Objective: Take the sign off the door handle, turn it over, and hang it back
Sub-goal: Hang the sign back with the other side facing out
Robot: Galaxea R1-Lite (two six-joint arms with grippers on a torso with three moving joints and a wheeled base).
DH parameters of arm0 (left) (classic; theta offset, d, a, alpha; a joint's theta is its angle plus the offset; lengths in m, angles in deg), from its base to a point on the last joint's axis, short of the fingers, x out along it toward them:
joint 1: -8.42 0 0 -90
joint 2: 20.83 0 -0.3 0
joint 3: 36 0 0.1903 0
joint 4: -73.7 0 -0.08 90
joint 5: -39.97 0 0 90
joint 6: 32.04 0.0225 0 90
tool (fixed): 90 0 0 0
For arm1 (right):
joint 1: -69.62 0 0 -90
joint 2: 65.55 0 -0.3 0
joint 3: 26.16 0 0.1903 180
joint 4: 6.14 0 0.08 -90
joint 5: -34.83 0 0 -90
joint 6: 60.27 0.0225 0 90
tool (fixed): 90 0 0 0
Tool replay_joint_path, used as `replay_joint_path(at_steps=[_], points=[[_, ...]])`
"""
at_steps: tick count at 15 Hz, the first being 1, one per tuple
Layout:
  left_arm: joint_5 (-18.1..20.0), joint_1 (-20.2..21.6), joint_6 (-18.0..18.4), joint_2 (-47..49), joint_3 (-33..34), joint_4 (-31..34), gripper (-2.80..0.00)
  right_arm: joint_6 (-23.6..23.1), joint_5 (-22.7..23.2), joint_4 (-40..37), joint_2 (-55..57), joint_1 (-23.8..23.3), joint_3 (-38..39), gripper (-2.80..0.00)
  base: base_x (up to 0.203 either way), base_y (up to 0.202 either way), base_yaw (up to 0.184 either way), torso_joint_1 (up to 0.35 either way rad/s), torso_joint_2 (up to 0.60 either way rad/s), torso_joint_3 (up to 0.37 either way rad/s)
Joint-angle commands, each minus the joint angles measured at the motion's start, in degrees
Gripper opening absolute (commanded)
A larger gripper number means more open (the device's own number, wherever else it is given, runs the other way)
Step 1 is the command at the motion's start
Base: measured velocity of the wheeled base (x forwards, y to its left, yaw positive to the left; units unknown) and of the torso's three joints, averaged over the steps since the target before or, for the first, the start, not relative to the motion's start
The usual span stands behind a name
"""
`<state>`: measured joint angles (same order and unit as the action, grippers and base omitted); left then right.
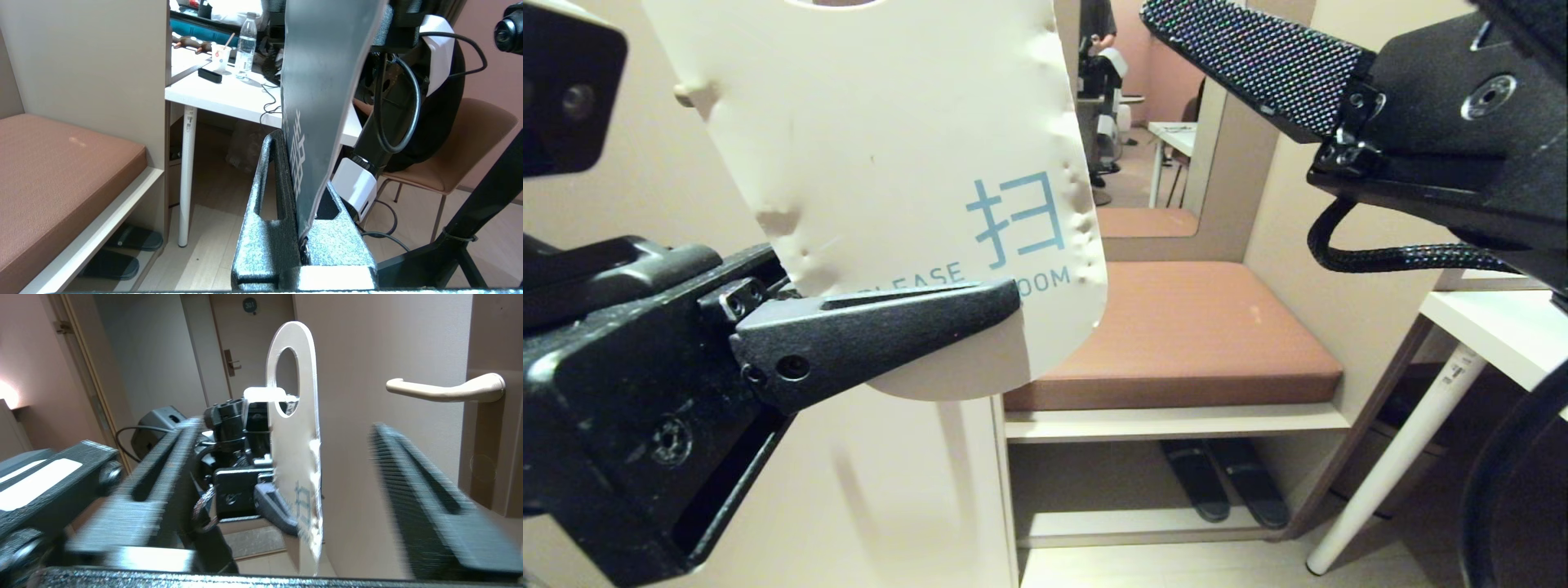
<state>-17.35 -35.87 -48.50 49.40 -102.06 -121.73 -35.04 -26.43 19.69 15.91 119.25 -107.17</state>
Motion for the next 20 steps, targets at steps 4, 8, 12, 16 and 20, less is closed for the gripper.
replay_joint_path(at_steps=[4,8,12,16,20], points=[[0.06,0.52,-0.15,-1.09,-0.02,-0.10,-2.80,-0.06,-0.61,0.28,-5.60,-2.08,4.25,-2.80,0.000,0.000,0.000,0.000,0.00,0.000],[-0.25,0.65,-0.11,-2.34,0.42,0.04,-2.80,-3.10,-0.62,0.20,-7.95,-12.57,8.58,-2.80,0.000,0.000,0.000,0.000,0.00,0.000],[-0.34,0.69,0.11,-3.99,1.43,0.13,-2.80,-15.68,-3.01,0.16,-9.32,-28.01,17.37,-2.80,0.000,0.000,0.000,0.000,0.00,0.000],[-0.34,0.67,0.26,-5.86,2.21,0.04,-2.80,-25.65,-19.31,0.26,-12.84,-34.40,28.14,-2.80,0.000,0.000,0.000,0.000,0.00,0.000],[-0.31,0.61,0.29,-9.49,5.97,0.13,-2.80,-27.36,-29.23,0.42,-21.03,-34.70,41.03,-2.80,0.000,0.000,0.000,0.000,0.00,0.000]])
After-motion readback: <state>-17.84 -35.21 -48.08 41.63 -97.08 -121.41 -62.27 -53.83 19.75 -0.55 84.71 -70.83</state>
